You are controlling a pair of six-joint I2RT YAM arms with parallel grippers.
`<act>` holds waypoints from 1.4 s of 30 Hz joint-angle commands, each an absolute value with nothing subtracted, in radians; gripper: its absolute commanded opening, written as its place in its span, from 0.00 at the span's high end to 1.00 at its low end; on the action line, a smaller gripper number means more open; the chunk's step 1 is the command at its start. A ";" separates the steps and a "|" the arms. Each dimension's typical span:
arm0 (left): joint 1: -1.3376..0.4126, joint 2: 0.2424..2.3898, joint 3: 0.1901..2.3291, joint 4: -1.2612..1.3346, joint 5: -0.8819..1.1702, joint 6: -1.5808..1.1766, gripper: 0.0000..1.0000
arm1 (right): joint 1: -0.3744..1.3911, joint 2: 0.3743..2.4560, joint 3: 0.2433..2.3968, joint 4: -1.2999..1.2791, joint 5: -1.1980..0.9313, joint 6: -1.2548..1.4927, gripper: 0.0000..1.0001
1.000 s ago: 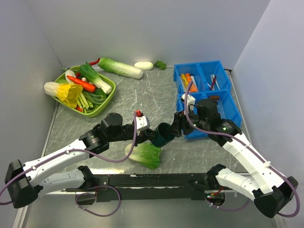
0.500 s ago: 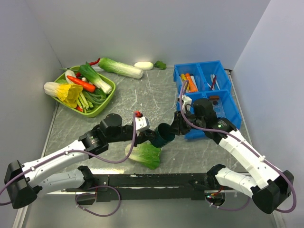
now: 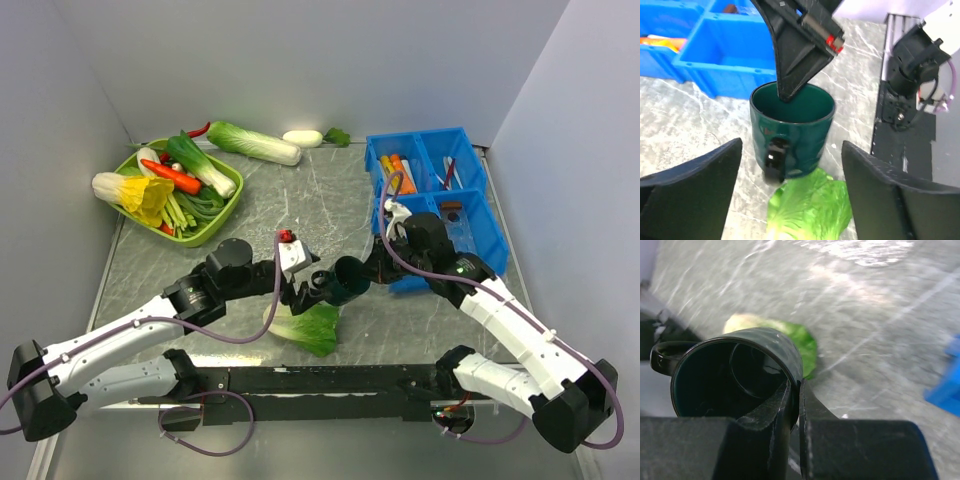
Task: Prepare toiletry sets of a toothbrush and toothpaste on the tray
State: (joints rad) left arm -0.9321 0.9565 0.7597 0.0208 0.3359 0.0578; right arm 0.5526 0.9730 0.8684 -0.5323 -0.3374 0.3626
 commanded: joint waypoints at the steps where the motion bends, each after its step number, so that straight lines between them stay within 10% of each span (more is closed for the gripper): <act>1: -0.936 0.917 0.825 0.065 0.246 0.032 0.10 | 0.590 0.942 0.887 -0.397 -0.158 0.471 1.00; 12: -0.890 0.948 0.956 -0.193 -0.262 -0.300 0.01 | 0.709 1.127 0.988 -0.283 0.120 0.534 1.00; 19: -0.577 0.942 0.928 -0.224 -0.062 -0.434 0.13 | 0.752 1.360 1.184 -0.331 0.178 0.548 1.00; 42: -0.572 1.204 0.930 -0.268 -0.051 -0.511 0.25 | 0.861 1.698 1.447 -0.371 0.353 0.629 1.00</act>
State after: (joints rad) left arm -0.5705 1.1709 0.8776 -0.2642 -0.0360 -0.5320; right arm 0.8494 1.7058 1.3762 -0.4427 0.3103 0.5915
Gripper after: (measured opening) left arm 0.770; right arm 0.123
